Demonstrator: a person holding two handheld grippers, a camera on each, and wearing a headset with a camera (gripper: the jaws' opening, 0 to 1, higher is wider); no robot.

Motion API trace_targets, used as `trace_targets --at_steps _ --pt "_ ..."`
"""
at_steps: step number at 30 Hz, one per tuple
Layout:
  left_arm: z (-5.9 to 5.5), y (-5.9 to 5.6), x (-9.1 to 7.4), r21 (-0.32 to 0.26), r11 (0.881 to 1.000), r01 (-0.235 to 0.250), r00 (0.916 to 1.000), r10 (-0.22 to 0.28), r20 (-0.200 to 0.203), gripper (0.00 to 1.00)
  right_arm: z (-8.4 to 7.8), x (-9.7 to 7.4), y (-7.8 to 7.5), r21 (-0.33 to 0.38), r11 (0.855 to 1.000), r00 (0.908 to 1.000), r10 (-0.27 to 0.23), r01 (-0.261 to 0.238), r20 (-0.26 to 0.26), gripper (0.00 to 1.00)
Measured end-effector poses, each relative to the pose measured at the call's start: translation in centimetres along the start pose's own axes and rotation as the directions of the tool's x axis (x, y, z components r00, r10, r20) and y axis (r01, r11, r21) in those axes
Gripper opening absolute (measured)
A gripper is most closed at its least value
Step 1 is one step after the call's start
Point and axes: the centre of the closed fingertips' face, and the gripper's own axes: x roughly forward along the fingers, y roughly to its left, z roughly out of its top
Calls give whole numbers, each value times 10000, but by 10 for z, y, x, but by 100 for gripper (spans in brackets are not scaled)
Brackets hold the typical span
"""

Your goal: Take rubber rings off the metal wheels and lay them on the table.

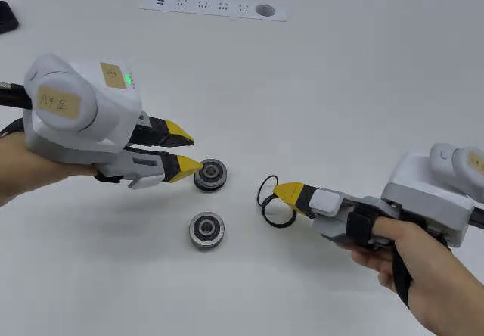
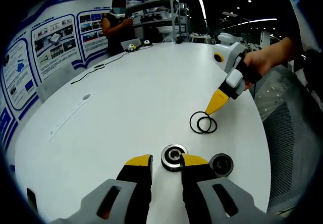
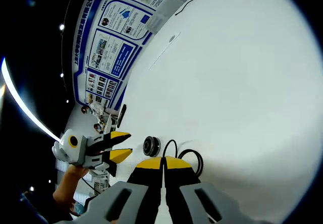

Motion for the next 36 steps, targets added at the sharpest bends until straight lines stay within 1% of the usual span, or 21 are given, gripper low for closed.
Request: trace_targets --at_steps 2,4,5,7,8,9,10,14,19,21,25,29,33,36 --pt "0 -1 0 -15 10000 31 10000 -31 28 22 -2 -3 -5 161 9998 10000 -69 68 9 2" --pt "1 -2 0 -47 10000 5 10000 -4 58 22 -3 -6 -12 298 9990 9994 -335 335 -4 2" --pt "1 -2 0 -43 10000 2 10000 -2 62 22 -2 -7 -15 353 9986 9992 -394 393 14 2" --pt "1 -3 1 -27 10000 43 10000 -43 -16 23 0 -9 -19 889 9951 9988 -459 439 197 2" --pt "0 -4 1 67 10000 67 10000 -67 -64 23 0 -10 -21 986 9940 9986 -489 464 224 2" --pt "0 -5 1 139 9999 101 9999 -100 -79 23 -1 -11 -25 941 9934 9975 -679 660 174 2" --pt "0 -5 1 114 9999 121 9999 -120 -73 23 -2 -12 -27 872 9933 9969 -768 752 155 2" --pt "1 -6 2 117 9998 138 9999 -137 -65 23 -5 -13 -31 1021 9915 9966 -823 809 101 2" --pt "0 -8 4 158 9997 186 9998 -184 -121 23 -7 -14 -35 1015 9893 9943 -1061 1046 98 2" --pt "0 -8 5 178 9996 207 9997 -205 -126 23 -7 -15 -36 1139 9872 9936 -1127 1114 55 2" --pt "0 -9 6 205 9995 243 9996 -240 -146 23 -9 -15 -40 1043 9855 9910 -1342 1336 -12 2" --pt "0 -11 8 261 9992 319 9994 -315 -158 23 -9 -17 -41 961 9852 9897 -1431 1422 24 4" --pt "-1 -11 9 270 9991 328 9993 -323 -184 23 -7 -20 -38 852 9870 9904 -1379 1364 131 7" --pt "-1 -11 10 275 9990 345 9993 -340 -185 23 -1 -24 -35 367 9896 9894 -1407 1394 352 9"
